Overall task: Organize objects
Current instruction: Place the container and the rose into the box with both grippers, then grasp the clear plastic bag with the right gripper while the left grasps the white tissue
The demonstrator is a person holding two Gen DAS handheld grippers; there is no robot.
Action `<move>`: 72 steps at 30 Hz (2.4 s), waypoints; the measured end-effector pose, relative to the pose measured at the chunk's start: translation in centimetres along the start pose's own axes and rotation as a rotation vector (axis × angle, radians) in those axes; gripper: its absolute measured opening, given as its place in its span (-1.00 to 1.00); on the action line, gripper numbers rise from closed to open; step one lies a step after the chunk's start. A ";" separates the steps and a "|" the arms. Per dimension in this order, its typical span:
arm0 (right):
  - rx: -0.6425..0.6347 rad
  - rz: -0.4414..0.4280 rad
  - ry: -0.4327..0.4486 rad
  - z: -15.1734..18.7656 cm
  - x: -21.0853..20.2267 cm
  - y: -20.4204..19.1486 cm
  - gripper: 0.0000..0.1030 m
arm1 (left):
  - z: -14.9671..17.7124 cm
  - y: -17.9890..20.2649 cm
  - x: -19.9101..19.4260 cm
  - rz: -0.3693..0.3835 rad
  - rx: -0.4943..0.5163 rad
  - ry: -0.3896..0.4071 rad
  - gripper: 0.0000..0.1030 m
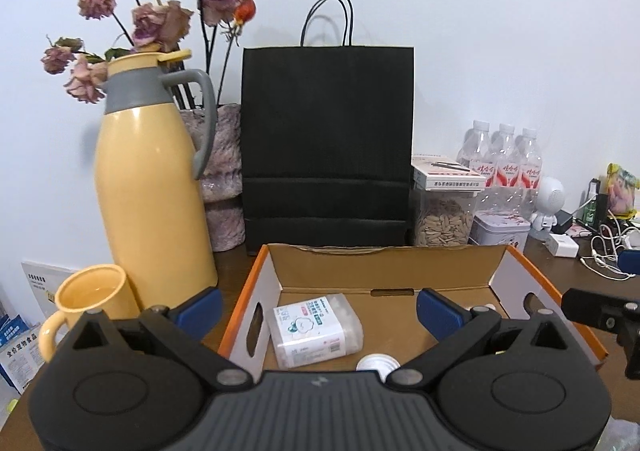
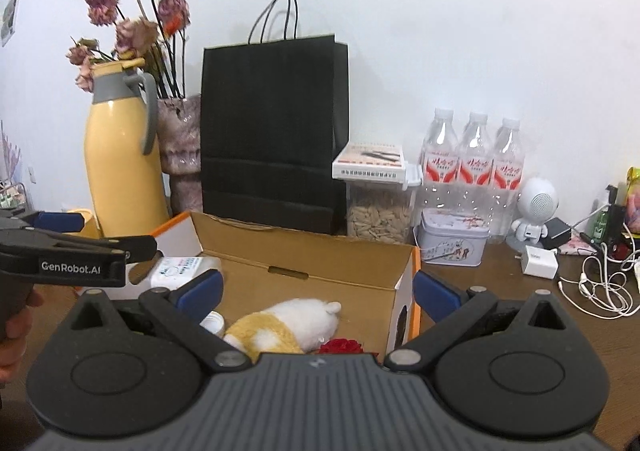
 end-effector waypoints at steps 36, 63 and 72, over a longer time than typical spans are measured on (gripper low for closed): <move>-0.021 0.060 -0.138 12.4 -12.8 0.6 1.00 | 11.2 -5.7 -13.8 -0.089 -0.017 -0.109 1.00; 0.019 0.106 -0.224 13.0 -5.4 1.8 1.00 | 11.5 -7.0 -4.5 -0.049 -0.090 -0.276 1.00; 0.090 0.087 -0.222 13.4 -3.8 2.2 0.92 | 12.2 -5.3 -1.0 0.001 -0.120 -0.362 1.00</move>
Point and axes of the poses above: each gripper's, at about its wrist camera, not at the fingertips, and x roughly the way its jaws point, y to its right, z to its underside, the point moved 9 cm from there along x, roughly the way its jaws point, and after that the axes turned 5 degrees about z, right-handed, at the moved point
